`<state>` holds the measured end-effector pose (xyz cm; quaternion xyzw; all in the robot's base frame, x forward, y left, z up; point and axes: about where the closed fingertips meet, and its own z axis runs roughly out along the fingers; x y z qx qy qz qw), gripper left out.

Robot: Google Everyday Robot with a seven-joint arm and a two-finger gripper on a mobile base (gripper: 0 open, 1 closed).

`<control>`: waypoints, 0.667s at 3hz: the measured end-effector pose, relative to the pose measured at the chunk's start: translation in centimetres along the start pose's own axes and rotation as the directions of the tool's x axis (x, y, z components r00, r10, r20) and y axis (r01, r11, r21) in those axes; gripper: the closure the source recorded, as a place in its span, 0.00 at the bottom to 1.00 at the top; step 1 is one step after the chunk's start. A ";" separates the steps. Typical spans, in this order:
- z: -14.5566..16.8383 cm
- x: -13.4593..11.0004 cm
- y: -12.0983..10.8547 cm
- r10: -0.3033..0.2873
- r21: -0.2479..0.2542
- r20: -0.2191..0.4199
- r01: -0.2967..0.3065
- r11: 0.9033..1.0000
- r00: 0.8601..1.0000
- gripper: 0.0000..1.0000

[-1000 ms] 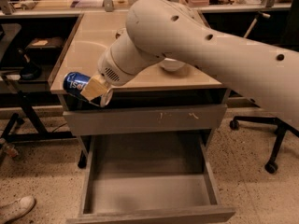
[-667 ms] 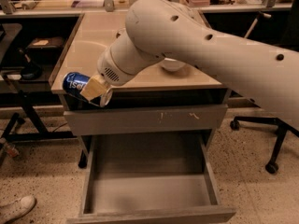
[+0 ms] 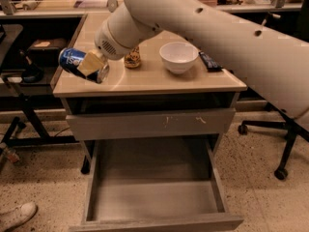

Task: Pick pepsi can from middle drawer and place on counter

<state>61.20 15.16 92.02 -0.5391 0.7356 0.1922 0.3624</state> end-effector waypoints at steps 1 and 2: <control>1.3 -1.3 -2.6 -0.002 0.007 -0.006 0.002 1.000 1.000 1.00; 3.0 -1.3 -4.8 0.006 0.011 -0.023 -0.006 1.000 1.000 1.00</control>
Offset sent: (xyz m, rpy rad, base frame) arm 0.0893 0.0129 -0.0114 -0.0350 0.0110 -0.0333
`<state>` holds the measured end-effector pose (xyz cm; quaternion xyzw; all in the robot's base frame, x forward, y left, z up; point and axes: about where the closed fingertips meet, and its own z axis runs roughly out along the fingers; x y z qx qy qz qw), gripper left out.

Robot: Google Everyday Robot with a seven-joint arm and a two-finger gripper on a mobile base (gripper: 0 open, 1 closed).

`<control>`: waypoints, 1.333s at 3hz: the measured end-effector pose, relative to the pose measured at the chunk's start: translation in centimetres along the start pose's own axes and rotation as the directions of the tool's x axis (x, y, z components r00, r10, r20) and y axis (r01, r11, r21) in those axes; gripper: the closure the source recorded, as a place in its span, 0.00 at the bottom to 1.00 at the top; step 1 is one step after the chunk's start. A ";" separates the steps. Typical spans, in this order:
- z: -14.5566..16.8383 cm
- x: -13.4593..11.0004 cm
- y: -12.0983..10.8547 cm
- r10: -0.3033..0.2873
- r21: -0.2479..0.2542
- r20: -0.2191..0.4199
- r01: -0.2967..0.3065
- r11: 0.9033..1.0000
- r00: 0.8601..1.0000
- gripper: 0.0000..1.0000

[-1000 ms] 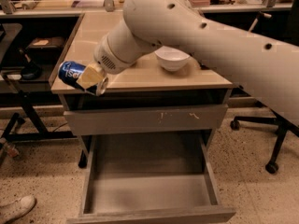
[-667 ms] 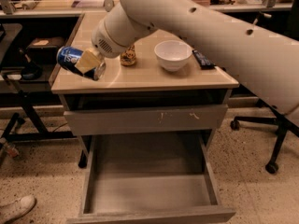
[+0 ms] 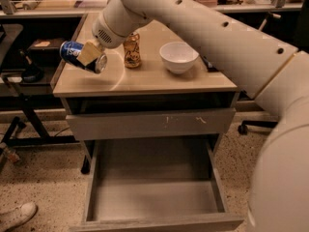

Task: Pick pepsi can from middle drawer and place on counter

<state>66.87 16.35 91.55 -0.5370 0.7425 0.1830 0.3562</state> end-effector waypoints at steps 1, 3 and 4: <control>1.6 0.5 -1.7 0.021 -0.002 -0.025 -0.022 1.000 0.999 1.00; 4.6 1.9 -3.2 0.063 -0.009 -0.073 -0.064 0.998 0.995 1.00; 5.6 2.6 -3.2 0.077 -0.014 -0.087 -0.078 0.997 0.993 1.00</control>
Offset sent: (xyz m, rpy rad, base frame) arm 0.0506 0.0037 -0.0393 -0.0354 0.0805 -0.0511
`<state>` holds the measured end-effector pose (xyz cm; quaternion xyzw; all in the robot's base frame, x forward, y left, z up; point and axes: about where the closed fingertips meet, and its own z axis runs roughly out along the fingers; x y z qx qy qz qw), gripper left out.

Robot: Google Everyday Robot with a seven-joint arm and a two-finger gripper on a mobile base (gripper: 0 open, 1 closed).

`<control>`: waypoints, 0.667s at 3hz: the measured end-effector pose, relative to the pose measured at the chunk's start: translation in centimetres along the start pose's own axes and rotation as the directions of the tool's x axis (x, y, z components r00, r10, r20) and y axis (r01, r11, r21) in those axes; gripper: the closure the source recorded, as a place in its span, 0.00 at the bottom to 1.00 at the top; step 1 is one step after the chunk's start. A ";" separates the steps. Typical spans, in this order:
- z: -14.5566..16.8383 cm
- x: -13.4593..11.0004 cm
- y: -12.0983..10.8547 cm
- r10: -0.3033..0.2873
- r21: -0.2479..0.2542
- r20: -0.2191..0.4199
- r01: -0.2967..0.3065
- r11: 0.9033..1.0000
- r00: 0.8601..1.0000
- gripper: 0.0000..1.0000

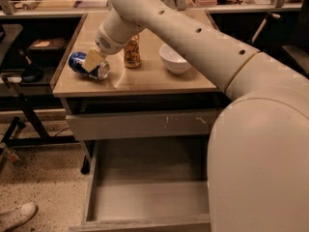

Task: Pick pepsi can from middle drawer and place on counter

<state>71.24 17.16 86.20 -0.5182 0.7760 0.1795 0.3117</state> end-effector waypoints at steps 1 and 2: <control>0.0 0.0 0.0 0.000 0.000 0.000 0.000 1.000 1.000 0.81; 0.0 0.0 0.0 0.000 0.000 0.000 0.000 1.000 1.000 0.57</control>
Offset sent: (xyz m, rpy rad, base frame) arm 0.0000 0.0000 0.0000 0.0000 0.0000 0.0000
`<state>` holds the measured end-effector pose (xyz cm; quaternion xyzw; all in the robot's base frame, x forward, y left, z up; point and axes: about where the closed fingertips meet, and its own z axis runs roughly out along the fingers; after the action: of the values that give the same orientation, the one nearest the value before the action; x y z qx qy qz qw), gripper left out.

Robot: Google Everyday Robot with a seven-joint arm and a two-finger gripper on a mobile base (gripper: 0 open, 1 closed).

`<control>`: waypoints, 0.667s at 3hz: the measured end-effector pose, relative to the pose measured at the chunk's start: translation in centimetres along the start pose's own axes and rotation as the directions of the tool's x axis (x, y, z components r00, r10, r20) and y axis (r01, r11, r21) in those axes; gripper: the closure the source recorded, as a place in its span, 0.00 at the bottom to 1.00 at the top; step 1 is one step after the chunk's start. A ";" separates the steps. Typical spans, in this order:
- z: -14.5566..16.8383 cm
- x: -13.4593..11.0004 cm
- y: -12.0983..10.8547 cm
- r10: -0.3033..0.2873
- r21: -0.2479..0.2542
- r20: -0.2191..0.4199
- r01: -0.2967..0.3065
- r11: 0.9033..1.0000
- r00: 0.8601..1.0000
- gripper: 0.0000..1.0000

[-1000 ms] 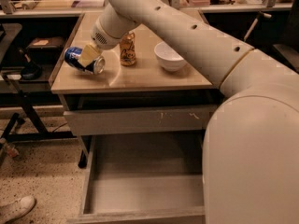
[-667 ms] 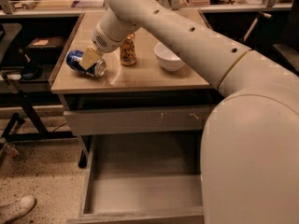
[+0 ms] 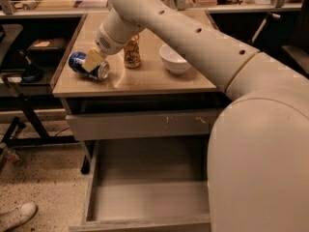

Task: Pick pepsi can from middle drawer and place on counter

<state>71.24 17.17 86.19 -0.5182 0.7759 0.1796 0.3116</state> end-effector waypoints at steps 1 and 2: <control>0.0 0.0 0.0 0.000 0.000 0.000 0.000 1.000 1.000 0.34; 0.0 0.0 0.0 0.000 0.000 0.000 0.000 1.000 1.000 0.12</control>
Offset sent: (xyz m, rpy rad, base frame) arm 0.0000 0.0000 0.0000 0.0000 0.0000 0.0000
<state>71.24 17.17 86.19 -0.5182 0.7759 0.1796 0.3116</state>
